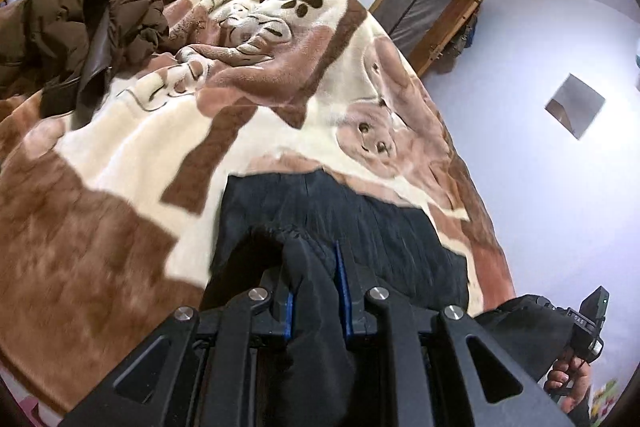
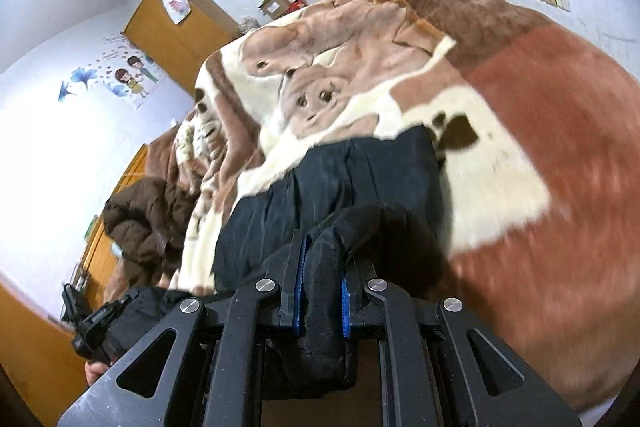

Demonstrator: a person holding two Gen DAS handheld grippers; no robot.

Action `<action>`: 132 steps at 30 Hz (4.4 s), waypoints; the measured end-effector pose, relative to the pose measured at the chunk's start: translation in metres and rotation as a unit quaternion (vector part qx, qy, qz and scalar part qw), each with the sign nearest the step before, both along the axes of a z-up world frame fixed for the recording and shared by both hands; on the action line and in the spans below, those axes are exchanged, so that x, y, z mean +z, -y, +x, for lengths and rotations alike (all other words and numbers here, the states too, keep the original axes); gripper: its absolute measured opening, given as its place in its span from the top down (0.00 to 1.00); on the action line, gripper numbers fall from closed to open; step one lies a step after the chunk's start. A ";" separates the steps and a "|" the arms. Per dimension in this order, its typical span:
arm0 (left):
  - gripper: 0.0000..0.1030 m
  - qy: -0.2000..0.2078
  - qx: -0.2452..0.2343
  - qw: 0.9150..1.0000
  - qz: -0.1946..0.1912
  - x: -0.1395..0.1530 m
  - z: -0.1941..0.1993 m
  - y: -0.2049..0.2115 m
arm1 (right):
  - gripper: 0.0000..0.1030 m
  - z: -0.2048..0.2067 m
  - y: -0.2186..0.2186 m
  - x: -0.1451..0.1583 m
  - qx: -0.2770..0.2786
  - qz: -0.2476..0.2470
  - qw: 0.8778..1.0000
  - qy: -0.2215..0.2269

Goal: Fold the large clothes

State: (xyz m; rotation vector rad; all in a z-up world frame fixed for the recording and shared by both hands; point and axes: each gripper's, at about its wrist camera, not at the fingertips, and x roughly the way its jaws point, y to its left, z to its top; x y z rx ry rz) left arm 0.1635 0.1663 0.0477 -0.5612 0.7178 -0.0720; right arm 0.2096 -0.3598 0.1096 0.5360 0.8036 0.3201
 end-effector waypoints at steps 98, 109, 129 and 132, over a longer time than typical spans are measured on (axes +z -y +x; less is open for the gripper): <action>0.12 -0.089 -0.025 0.976 0.196 -0.171 0.244 0.035 | 0.42 0.210 -0.073 -0.154 0.008 -0.304 0.952 -0.026; 0.23 -0.065 -0.011 0.977 0.202 -0.098 0.211 0.038 | 0.42 0.175 -0.081 -0.083 0.000 -0.297 0.955 0.016; 0.25 -0.079 0.066 0.971 0.218 -0.086 0.174 0.021 | 0.42 0.141 -0.144 -0.099 0.092 -0.290 0.952 0.014; 0.25 -0.030 0.053 0.975 0.213 -0.065 0.163 0.040 | 0.42 0.130 -0.146 -0.083 0.088 -0.281 0.955 0.037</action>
